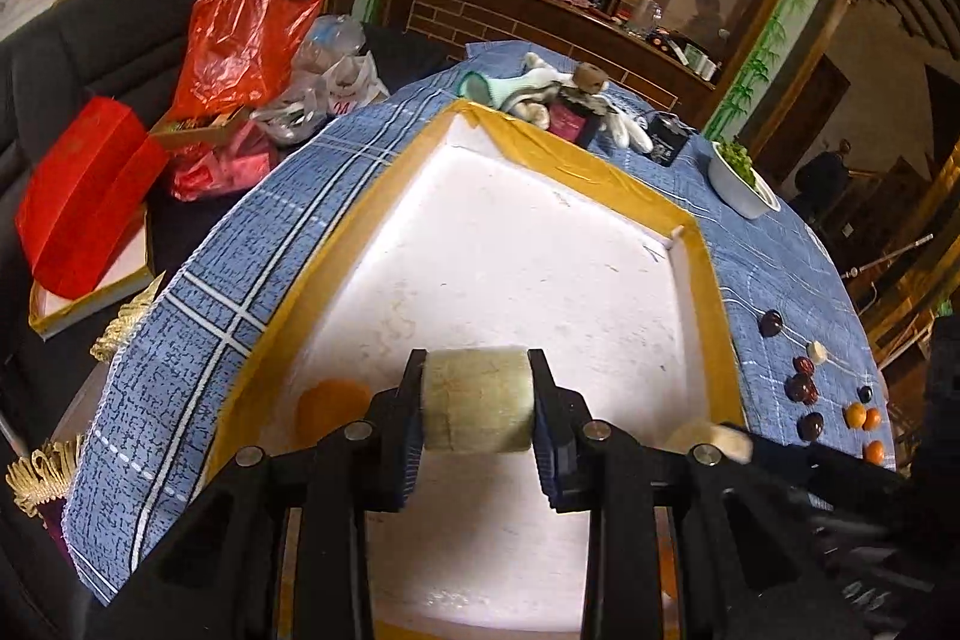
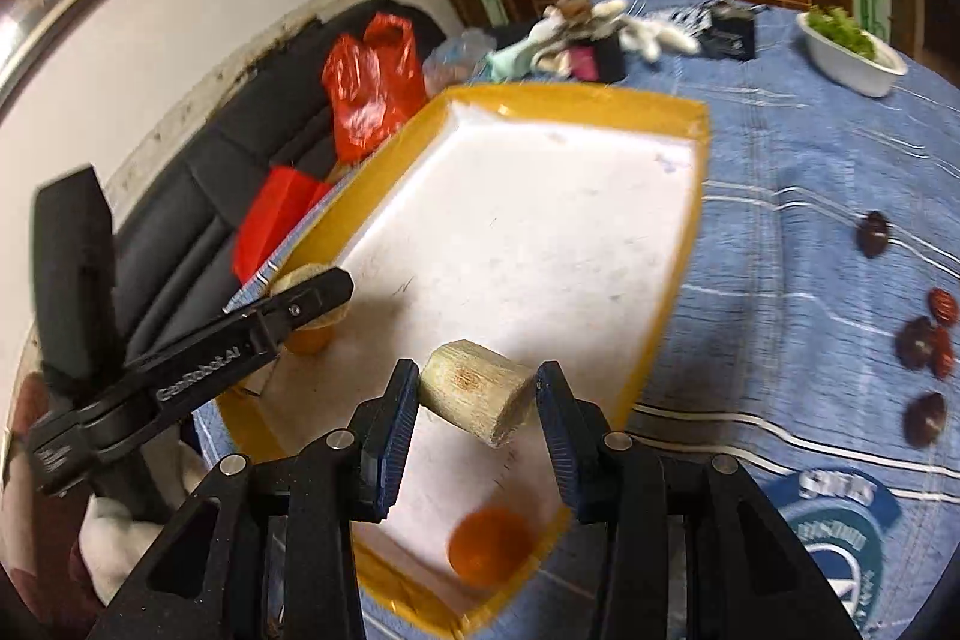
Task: Organize fruits
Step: 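Lower both yam pieces into the white tray and open both tools, then grasp a dark plum with the left tool while the right grasps an orange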
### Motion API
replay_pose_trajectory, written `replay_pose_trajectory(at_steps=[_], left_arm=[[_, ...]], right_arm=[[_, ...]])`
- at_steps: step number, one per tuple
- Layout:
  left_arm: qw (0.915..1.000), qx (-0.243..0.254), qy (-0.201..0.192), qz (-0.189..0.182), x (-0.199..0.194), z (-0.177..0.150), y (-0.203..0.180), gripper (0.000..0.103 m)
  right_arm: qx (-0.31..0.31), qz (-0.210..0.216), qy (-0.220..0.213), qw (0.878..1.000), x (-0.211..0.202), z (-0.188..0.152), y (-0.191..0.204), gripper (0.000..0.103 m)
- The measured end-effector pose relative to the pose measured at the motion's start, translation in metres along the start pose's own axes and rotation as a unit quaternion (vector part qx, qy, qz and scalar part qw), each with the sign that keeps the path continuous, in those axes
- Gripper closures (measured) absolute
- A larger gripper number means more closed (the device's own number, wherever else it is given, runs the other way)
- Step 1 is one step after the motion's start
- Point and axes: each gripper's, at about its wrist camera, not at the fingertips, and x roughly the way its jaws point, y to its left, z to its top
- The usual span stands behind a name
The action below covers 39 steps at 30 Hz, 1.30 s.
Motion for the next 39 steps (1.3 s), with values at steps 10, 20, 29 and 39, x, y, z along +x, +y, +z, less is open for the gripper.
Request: replay_pose_trajectory(at_steps=[10, 20, 29, 39], left_arm=[[0.9993, -0.020, -0.019, -0.026, -0.026, 0.002, 0.007, 0.050], [0.9945, 0.039, -0.036, -0.091, -0.068, -0.005, -0.069, 0.043], [0.9755, 0.196, 0.000, -0.100, -0.077, -0.050, -0.199, 0.025], [0.9397, 0.305, 0.084, -0.130, 0.005, -0.108, -0.291, 0.055]], right_arm=[[0.028, 0.001, -0.018, 0.999, -0.009, -0.003, -0.007, 0.046], [0.052, -0.162, -0.149, 0.974, -0.167, -0.055, -0.106, 0.044], [0.208, -0.266, -0.179, 0.924, -0.262, -0.087, -0.246, 0.043], [0.223, -0.185, -0.170, 0.942, -0.235, -0.119, -0.311, 0.043]])
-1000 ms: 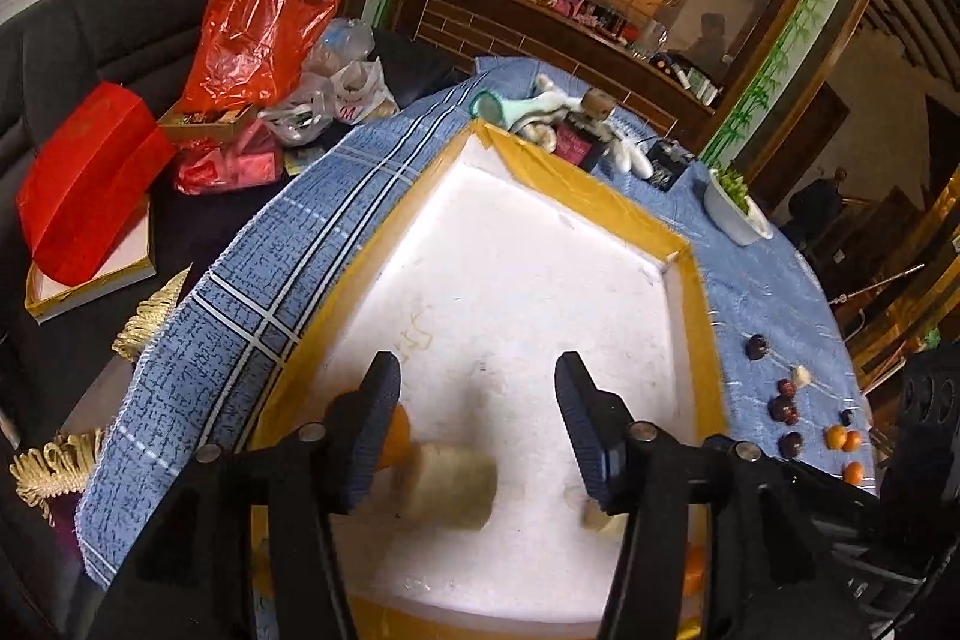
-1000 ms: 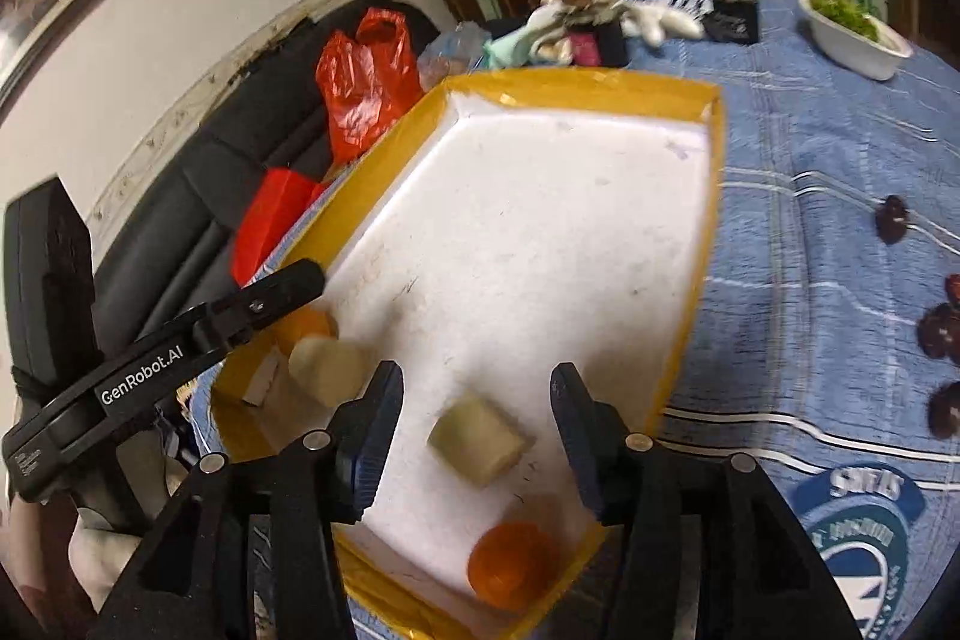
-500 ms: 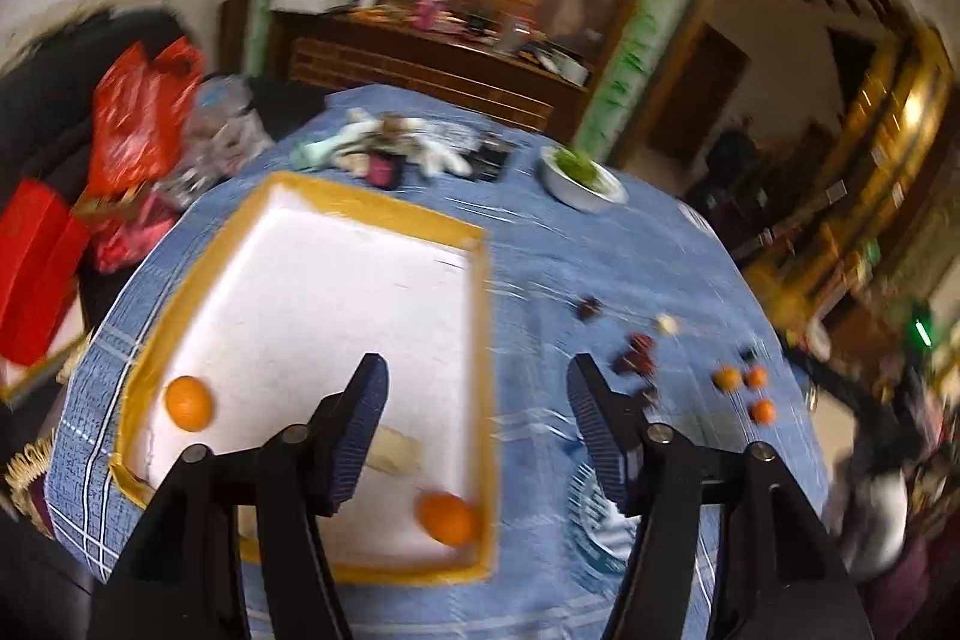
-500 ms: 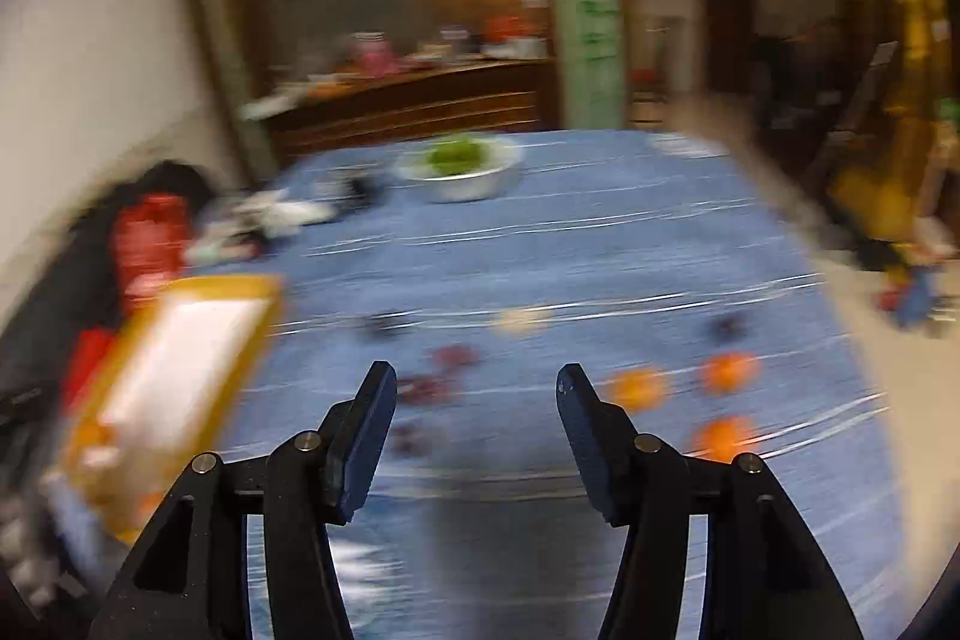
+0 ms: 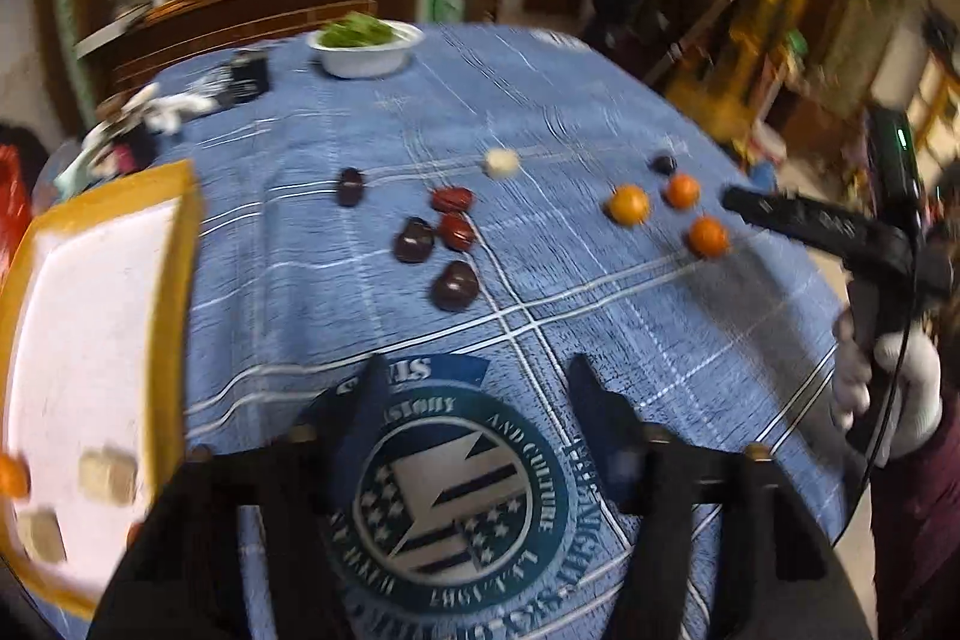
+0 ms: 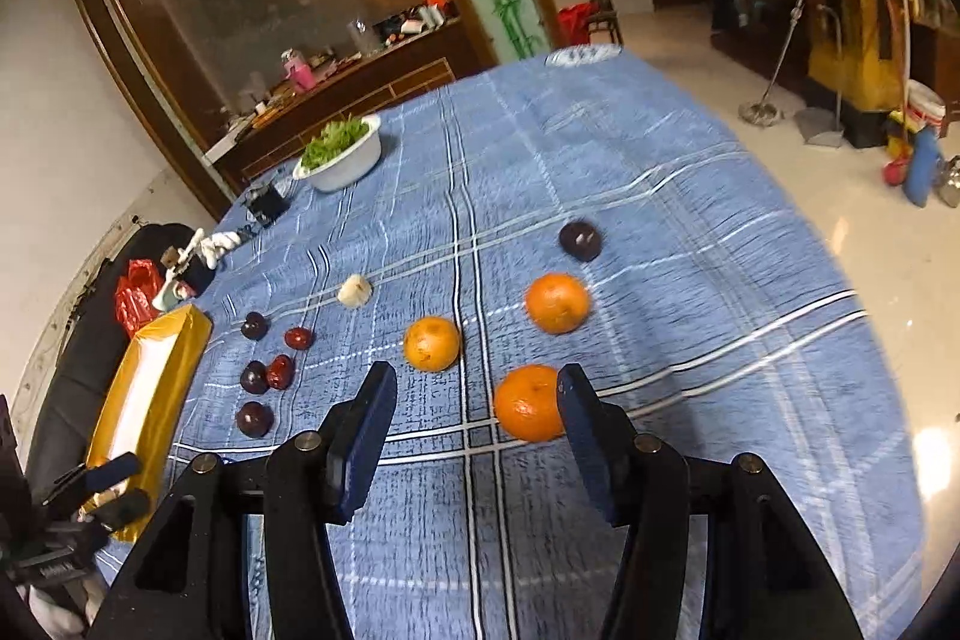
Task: Organize fruits
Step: 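Grasp a dark plum with the left tool while the right grasps an orange, then carry the plum and orange over the tray and open both tools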
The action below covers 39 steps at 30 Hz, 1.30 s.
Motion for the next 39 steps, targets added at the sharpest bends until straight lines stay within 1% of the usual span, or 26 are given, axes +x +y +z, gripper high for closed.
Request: replay_pose_trajectory(at_steps=[3, 6, 8, 13, 14, 16, 17, 18, 19, 21, 23, 26, 28, 30, 32, 36, 39], left_arm=[[0.9999, 0.003, 0.003, 0.010, 0.018, 0.012, 0.004, 0.056], [0.9997, -0.010, 0.017, 0.012, 0.045, 0.028, 0.011, 0.056], [0.9997, -0.004, 0.022, 0.013, 0.058, 0.032, 0.010, 0.056], [0.9990, 0.019, 0.034, 0.023, 0.091, 0.037, -0.001, 0.056], [0.9985, 0.026, 0.032, 0.036, 0.095, 0.037, -0.003, 0.056], [0.9977, 0.033, 0.035, 0.049, 0.101, 0.037, -0.003, 0.056], [0.9973, 0.033, 0.036, 0.055, 0.102, 0.036, -0.002, 0.062], [0.9968, 0.033, 0.035, 0.064, 0.103, 0.035, 0.000, 0.068], [0.9964, 0.032, 0.030, 0.072, 0.101, 0.036, 0.002, 0.079], [0.9976, 0.020, 0.032, 0.058, 0.097, 0.038, 0.009, 0.079], [0.9982, 0.014, 0.027, 0.052, 0.091, 0.038, 0.011, 0.079], [0.9992, 0.000, 0.010, 0.039, 0.071, 0.036, 0.014, 0.079], [0.9995, -0.012, -0.005, 0.029, 0.054, 0.036, 0.018, 0.079], [0.9992, -0.029, -0.022, 0.018, 0.034, 0.037, 0.025, 0.079], [0.9981, -0.044, -0.041, 0.013, 0.015, 0.037, 0.034, 0.079], [0.9952, -0.065, -0.072, 0.011, -0.022, 0.034, 0.055, 0.079], [0.9909, -0.093, -0.096, 0.015, -0.055, 0.034, 0.086, 0.079]], right_arm=[[-0.031, -0.037, 0.001, 0.999, 0.018, 0.001, 0.007, 0.043], [-0.047, -0.058, 0.017, 0.997, 0.033, 0.000, 0.005, 0.043], [-0.054, -0.075, 0.018, 0.996, 0.039, -0.002, 0.001, 0.043], [-0.046, -0.072, 0.023, 0.996, 0.041, 0.000, -0.008, 0.043], [-0.043, -0.076, 0.025, 0.996, 0.043, 0.000, -0.010, 0.043], [-0.034, -0.080, 0.032, 0.996, 0.047, 0.000, -0.014, 0.043], [-0.029, -0.080, 0.034, 0.996, 0.048, 0.000, -0.015, 0.043], [-0.026, -0.080, 0.034, 0.996, 0.048, 0.001, -0.015, 0.047], [-0.023, -0.084, 0.033, 0.996, 0.048, 0.001, -0.016, 0.050], [-0.017, -0.094, 0.030, 0.995, 0.047, 0.001, -0.019, 0.066], [-0.011, -0.094, 0.028, 0.995, 0.045, 0.001, -0.022, 0.067], [-0.006, -0.093, 0.028, 0.995, 0.043, 0.001, -0.024, 0.067], [0.003, -0.078, 0.023, 0.997, 0.035, 0.001, -0.024, 0.067], [0.011, -0.051, 0.015, 0.999, 0.021, -0.001, -0.017, 0.067], [0.004, -0.034, 0.007, 0.999, 0.009, -0.001, -0.003, 0.067], [-0.026, 0.004, -0.008, 1.000, -0.015, -0.001, 0.040, 0.067], [-0.051, 0.041, -0.009, 0.998, -0.026, 0.002, 0.082, 0.066]])
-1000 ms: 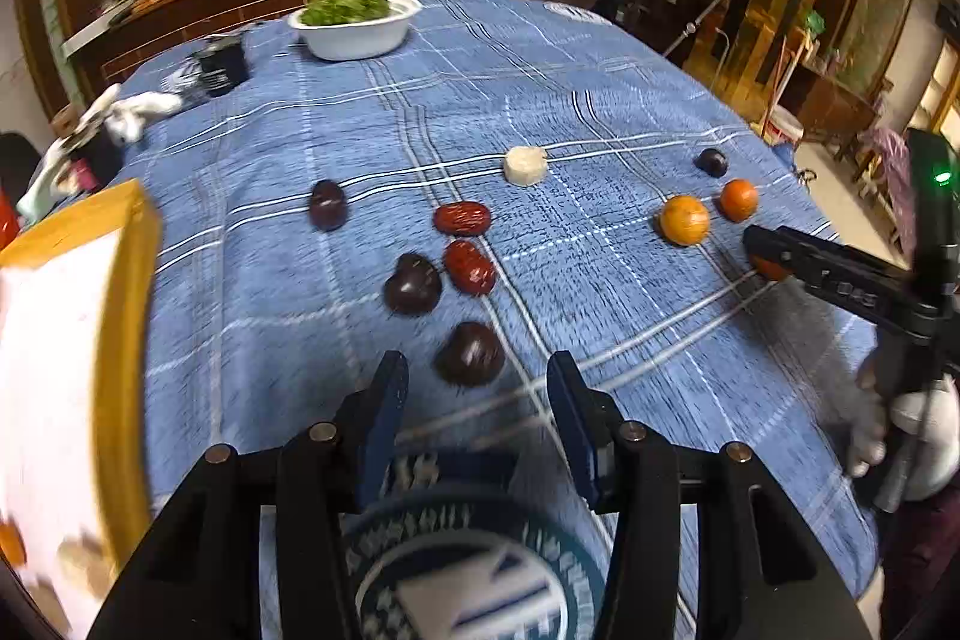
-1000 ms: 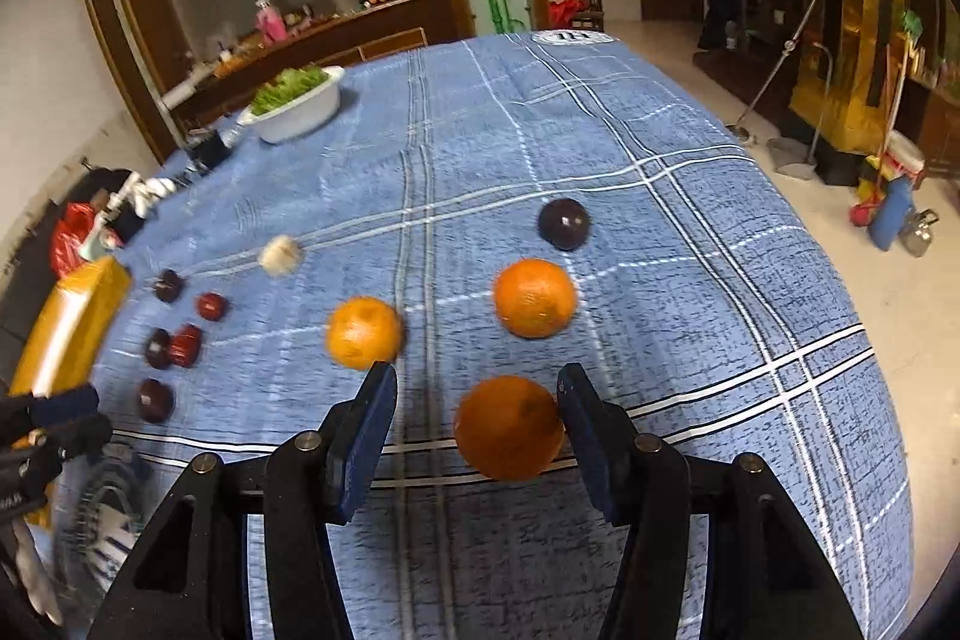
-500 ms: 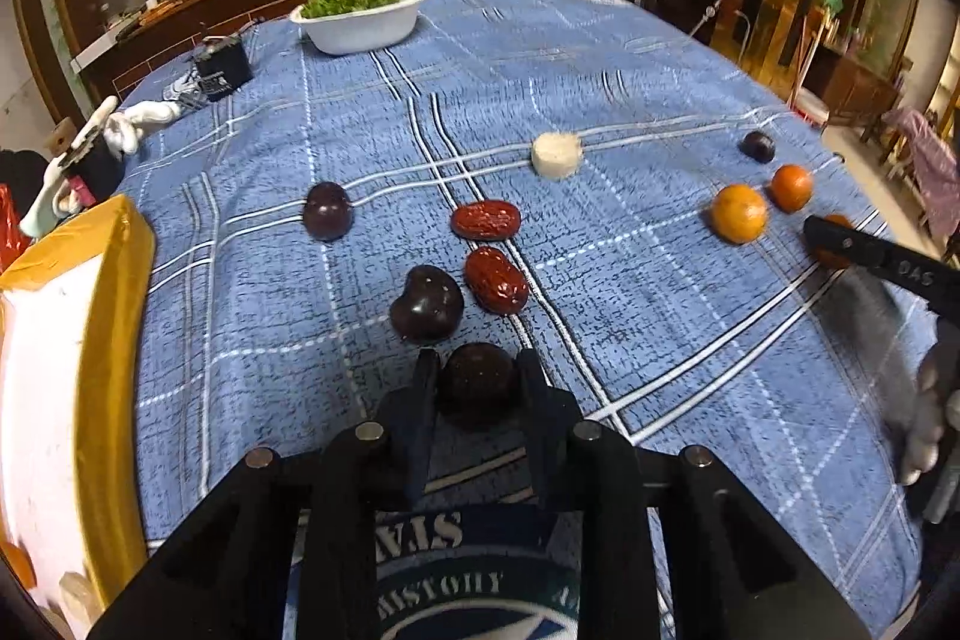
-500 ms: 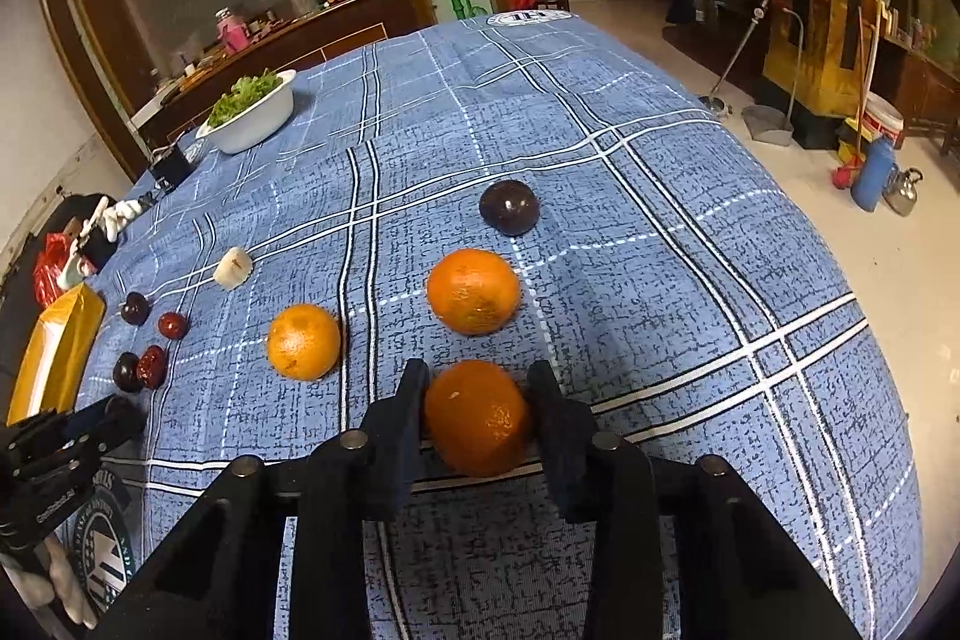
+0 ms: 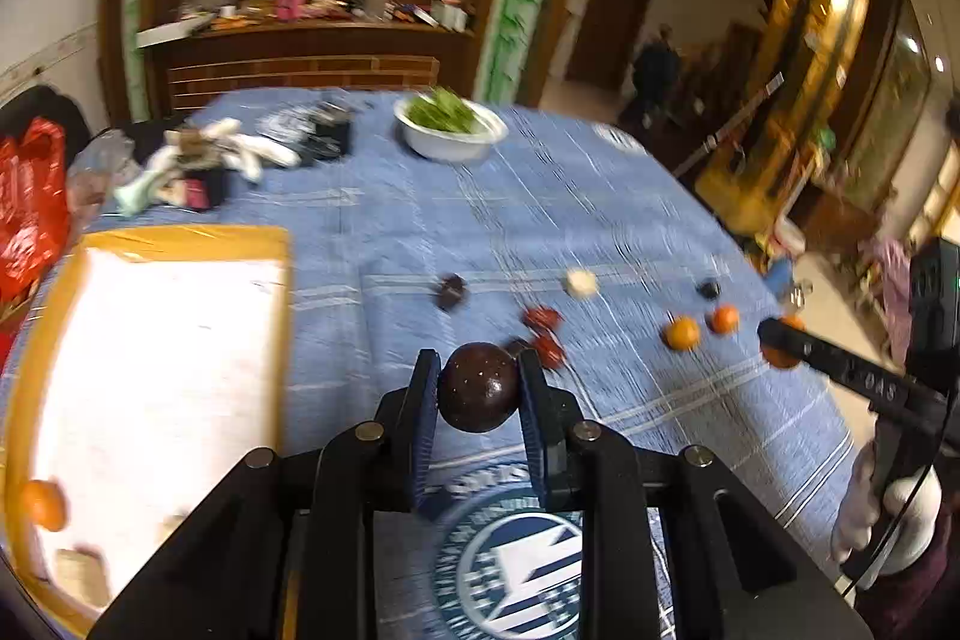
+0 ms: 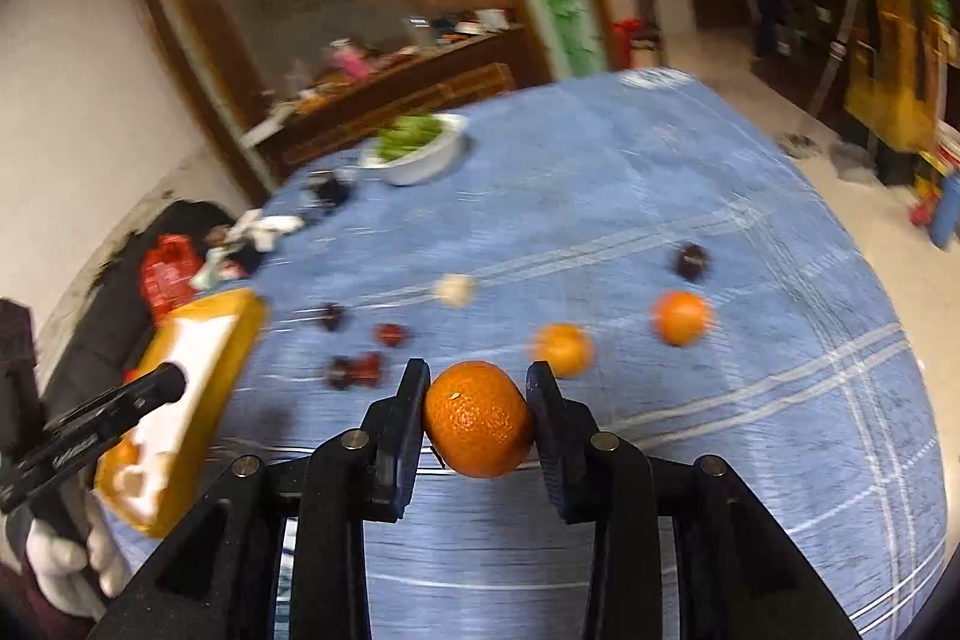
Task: Organize fruits
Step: 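Carry the plum and orange over the tray and open both tools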
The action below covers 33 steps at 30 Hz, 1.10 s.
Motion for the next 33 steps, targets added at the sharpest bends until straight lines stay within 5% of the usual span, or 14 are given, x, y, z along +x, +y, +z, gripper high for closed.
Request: replay_pose_trajectory(at_steps=[9, 15, 22, 25, 33], left_arm=[[0.9943, -0.084, -0.014, 0.064, -0.033, 0.015, 0.119, 0.078], [0.9836, -0.157, 0.014, 0.087, -0.019, -0.013, 0.194, 0.078], [0.9767, -0.195, 0.038, 0.081, -0.005, -0.031, 0.232, 0.075], [0.9739, -0.212, 0.031, 0.073, -0.011, -0.034, 0.241, 0.051], [0.9664, -0.252, -0.008, 0.051, -0.051, -0.040, 0.239, 0.033]], right_arm=[[-0.035, 0.161, 0.066, 0.984, 0.050, 0.019, 0.138, 0.066], [-0.067, 0.201, 0.157, 0.965, 0.129, -0.017, 0.228, 0.065], [-0.129, 0.171, 0.203, 0.956, 0.182, -0.058, 0.291, 0.065], [-0.140, 0.142, 0.205, 0.958, 0.198, -0.064, 0.296, 0.064], [-0.151, 0.136, 0.197, 0.959, 0.189, -0.063, 0.306, 0.064]])
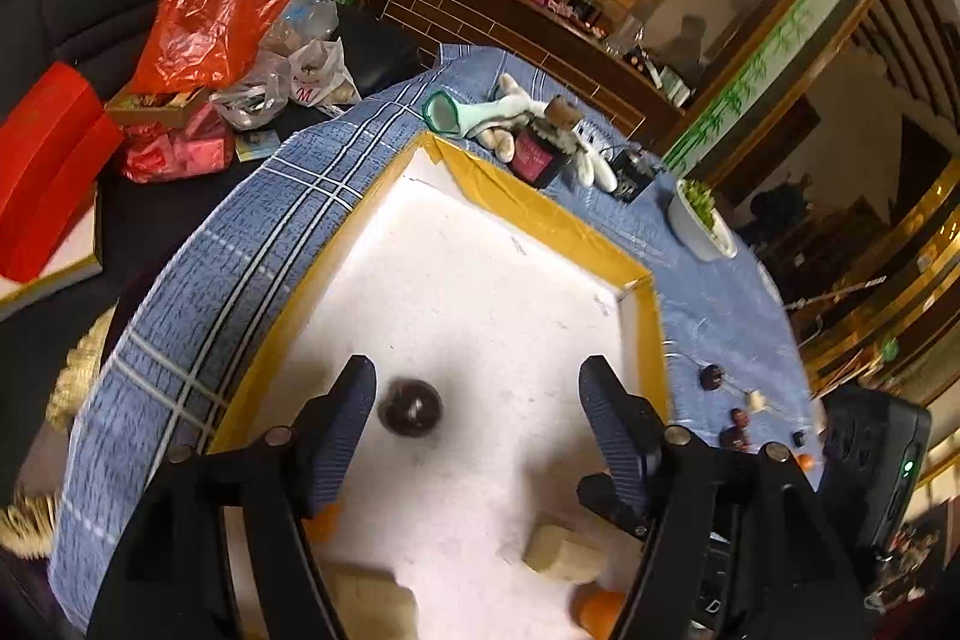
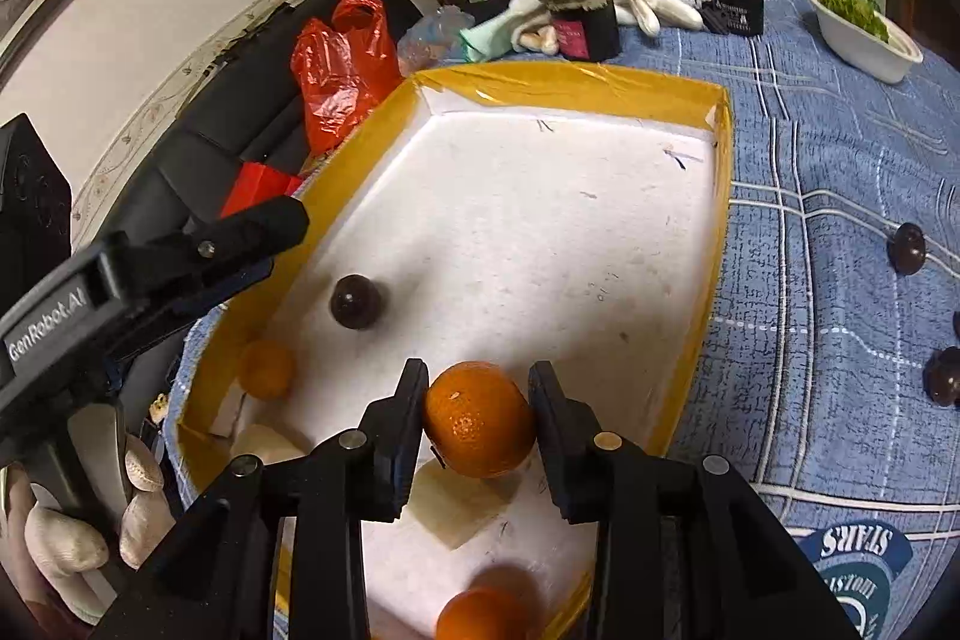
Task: Organize fruits
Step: 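Carry the plum and orange over the tray and open both tools, then grasp another dark plum with the left tool while the right grasps an orange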
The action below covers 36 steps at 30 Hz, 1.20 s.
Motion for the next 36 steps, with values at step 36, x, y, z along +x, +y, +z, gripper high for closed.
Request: replay_pose_trajectory(at_steps=[36], left_arm=[[0.9735, 0.188, 0.125, -0.036, 0.076, -0.102, -0.217, 0.018]], right_arm=[[0.245, -0.145, -0.164, 0.944, -0.223, -0.127, -0.292, 0.044]])
